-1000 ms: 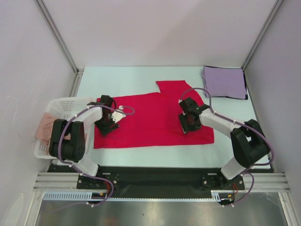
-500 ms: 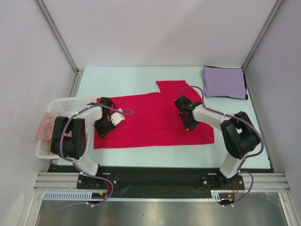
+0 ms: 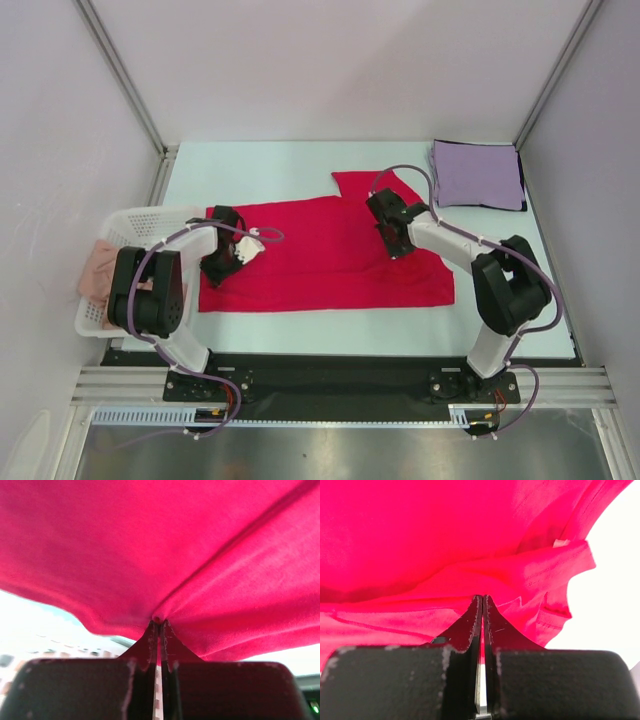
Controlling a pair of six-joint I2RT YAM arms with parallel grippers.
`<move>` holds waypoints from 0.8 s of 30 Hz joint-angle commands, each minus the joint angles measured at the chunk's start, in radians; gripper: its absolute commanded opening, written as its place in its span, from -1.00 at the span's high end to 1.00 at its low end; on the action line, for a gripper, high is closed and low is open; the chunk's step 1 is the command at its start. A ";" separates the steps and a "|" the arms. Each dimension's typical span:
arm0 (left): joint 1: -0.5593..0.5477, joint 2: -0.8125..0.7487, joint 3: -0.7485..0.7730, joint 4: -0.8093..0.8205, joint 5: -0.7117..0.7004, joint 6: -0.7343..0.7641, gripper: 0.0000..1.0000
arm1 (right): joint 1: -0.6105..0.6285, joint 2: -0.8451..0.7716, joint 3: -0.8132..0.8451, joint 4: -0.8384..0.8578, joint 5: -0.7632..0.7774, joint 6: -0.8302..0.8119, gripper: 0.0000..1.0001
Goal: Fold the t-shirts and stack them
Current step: Fold the tshirt
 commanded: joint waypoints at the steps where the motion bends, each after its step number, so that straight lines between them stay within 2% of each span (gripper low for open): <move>1: 0.011 -0.044 0.027 0.122 -0.060 -0.038 0.99 | 0.005 0.039 0.074 0.033 0.067 -0.036 1.00; 6: 0.011 -0.055 0.000 0.174 -0.117 -0.067 0.99 | 0.044 0.111 0.146 0.060 0.122 -0.096 1.00; 12: 0.009 -0.067 -0.019 0.151 -0.071 -0.082 0.99 | 0.133 0.243 0.232 0.097 0.330 -0.223 1.00; 15: 0.011 -0.066 -0.029 0.149 -0.068 -0.085 0.99 | 0.170 0.293 0.280 0.108 0.364 -0.248 1.00; 18: 0.011 -0.070 -0.040 0.148 -0.062 -0.087 0.99 | 0.188 0.300 0.297 0.157 0.351 -0.257 0.97; 21: 0.011 -0.080 -0.051 0.151 -0.056 -0.090 0.99 | 0.188 0.301 0.320 0.200 0.268 -0.259 0.92; 24: 0.009 -0.078 -0.055 0.151 -0.054 -0.091 0.99 | 0.188 0.313 0.340 0.235 0.222 -0.271 0.75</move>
